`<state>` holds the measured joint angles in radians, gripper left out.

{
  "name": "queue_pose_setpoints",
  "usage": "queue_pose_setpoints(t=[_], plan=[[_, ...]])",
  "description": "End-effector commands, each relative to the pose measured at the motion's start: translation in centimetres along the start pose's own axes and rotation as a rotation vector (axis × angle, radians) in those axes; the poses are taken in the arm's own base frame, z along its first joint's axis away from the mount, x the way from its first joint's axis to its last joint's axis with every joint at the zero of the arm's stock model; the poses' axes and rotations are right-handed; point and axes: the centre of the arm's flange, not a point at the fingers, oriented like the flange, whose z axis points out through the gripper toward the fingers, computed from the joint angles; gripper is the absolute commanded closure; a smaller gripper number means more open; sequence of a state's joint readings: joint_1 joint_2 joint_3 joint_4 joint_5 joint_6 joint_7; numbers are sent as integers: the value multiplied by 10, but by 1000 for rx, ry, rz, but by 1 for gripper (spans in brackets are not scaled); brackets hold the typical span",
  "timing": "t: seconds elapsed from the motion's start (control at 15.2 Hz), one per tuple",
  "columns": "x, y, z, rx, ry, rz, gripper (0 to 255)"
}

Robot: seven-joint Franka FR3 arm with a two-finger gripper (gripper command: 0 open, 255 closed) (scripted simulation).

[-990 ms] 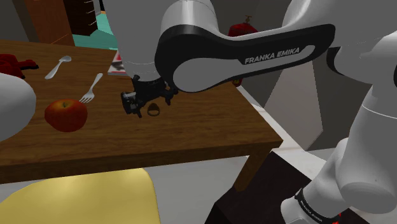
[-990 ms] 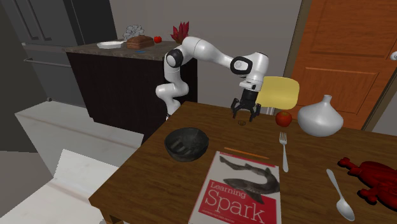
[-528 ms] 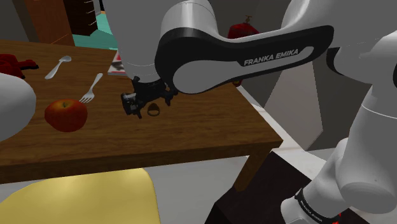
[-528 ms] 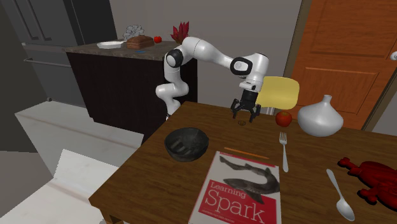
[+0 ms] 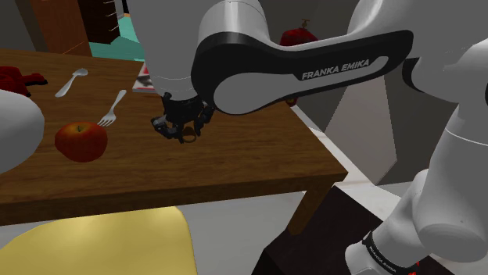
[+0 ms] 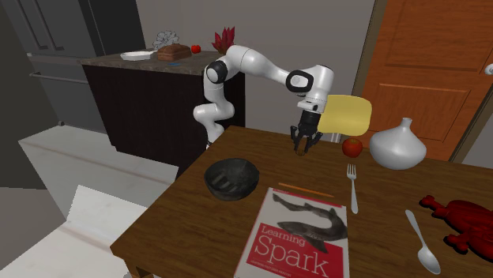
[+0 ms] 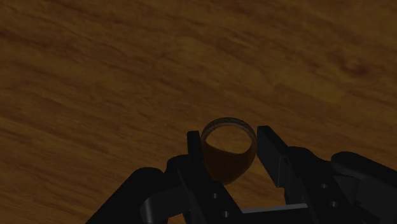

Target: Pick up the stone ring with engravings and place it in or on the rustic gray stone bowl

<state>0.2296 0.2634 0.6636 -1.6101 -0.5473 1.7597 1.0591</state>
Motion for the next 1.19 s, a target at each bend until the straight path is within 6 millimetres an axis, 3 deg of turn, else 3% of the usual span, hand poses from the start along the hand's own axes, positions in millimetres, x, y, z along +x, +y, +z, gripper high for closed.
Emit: queue_pose_setpoints(t=[0.0,1.12], plan=[[0,0,5,-7,-6,0,255],[24,20,-75,-7,-6,0,255]])
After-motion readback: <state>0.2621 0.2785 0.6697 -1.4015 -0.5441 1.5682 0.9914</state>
